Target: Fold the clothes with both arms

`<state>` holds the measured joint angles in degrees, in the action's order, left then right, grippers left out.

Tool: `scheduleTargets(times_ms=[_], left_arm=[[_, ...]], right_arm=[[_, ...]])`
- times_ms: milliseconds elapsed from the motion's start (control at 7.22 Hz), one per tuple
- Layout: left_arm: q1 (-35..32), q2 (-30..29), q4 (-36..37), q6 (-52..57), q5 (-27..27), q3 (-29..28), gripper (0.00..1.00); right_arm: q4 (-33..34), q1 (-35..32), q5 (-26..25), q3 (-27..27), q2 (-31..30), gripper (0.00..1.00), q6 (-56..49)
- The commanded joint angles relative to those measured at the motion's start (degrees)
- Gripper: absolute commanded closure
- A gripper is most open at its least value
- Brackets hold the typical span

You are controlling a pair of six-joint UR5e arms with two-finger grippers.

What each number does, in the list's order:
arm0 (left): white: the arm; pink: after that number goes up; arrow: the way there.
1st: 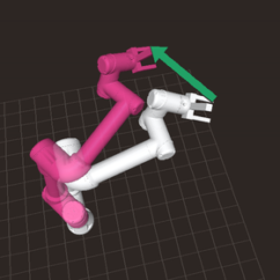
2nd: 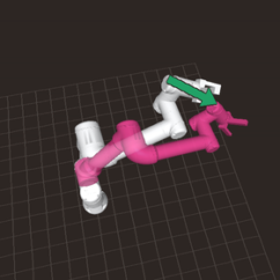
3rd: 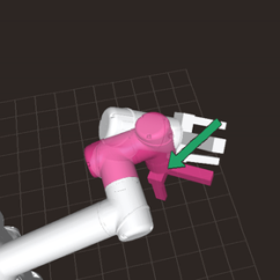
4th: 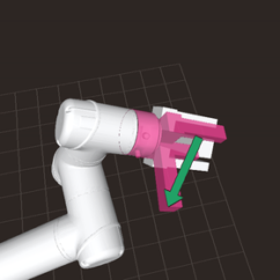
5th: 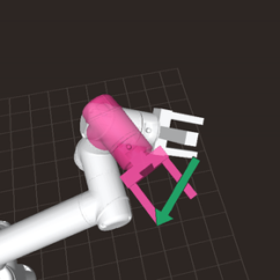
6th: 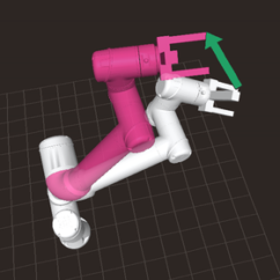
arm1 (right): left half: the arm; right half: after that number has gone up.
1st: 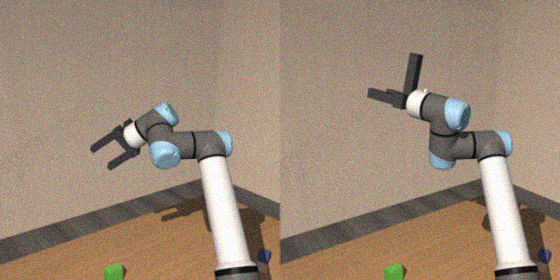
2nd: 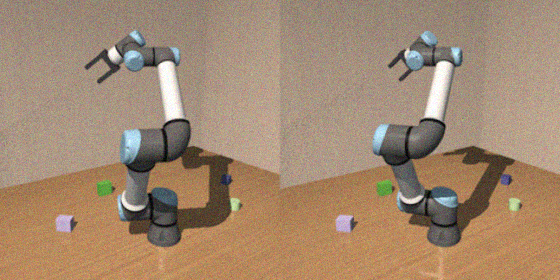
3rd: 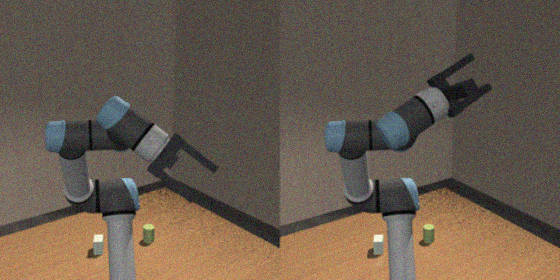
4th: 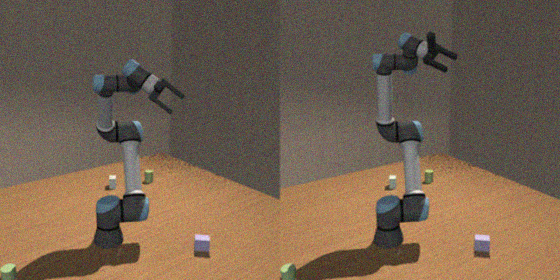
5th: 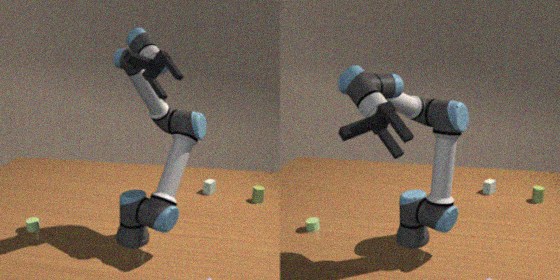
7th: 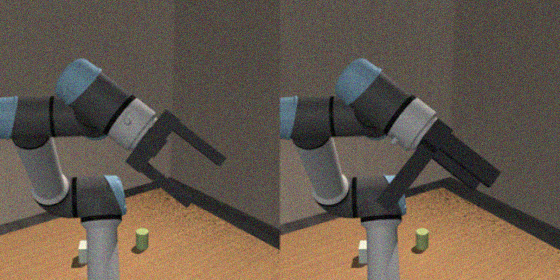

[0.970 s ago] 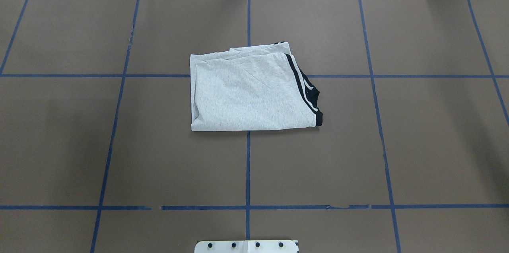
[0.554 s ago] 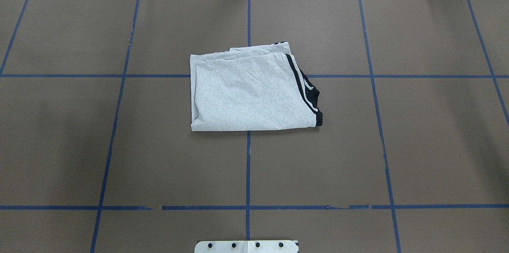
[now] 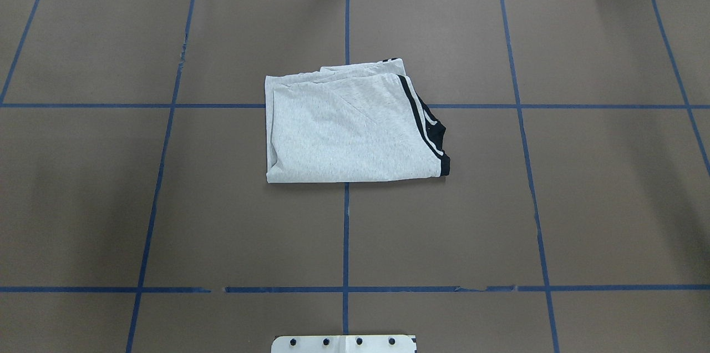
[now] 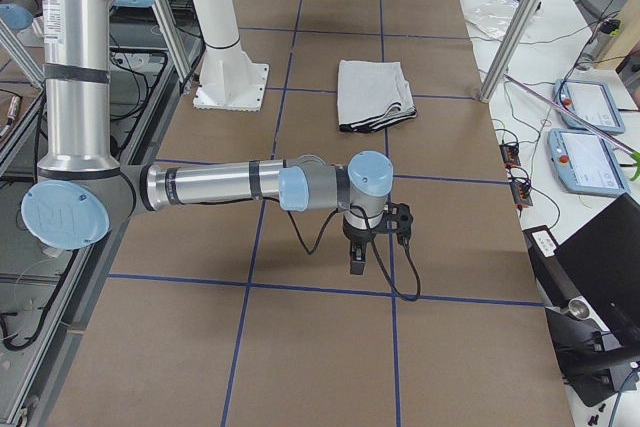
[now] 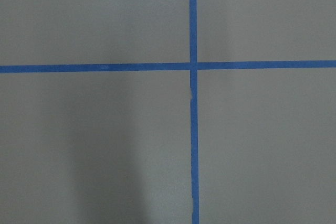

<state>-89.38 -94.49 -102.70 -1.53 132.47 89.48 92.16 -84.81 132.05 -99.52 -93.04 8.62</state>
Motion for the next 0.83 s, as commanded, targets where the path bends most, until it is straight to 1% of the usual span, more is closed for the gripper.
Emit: scheduleTargets(times_ms=[0,139,277,416,693], left_arm=[[0.08,0.1,5.31,0.2,-0.19,2.01,0.0],[0.17,0.45,5.76,4.56,-0.19,2.02,0.0],[-0.01,0.8,6.28,6.43,-0.11,2.11,0.0],[0.08,0.02,9.51,6.54,-0.11,2.19,0.0],[0.25,-0.25,13.39,6.54,-0.02,2.37,0.0]], right_arm=[[2.74,0.09,0.06,0.03,0.66,0.0,0.08],[2.76,0.09,0.05,-0.06,0.84,0.0,0.08],[2.76,0.09,0.23,0.38,0.93,0.0,0.08],[2.84,0.09,0.14,0.64,0.93,0.0,0.08],[2.84,0.0,0.41,0.56,0.93,0.0,0.08]])
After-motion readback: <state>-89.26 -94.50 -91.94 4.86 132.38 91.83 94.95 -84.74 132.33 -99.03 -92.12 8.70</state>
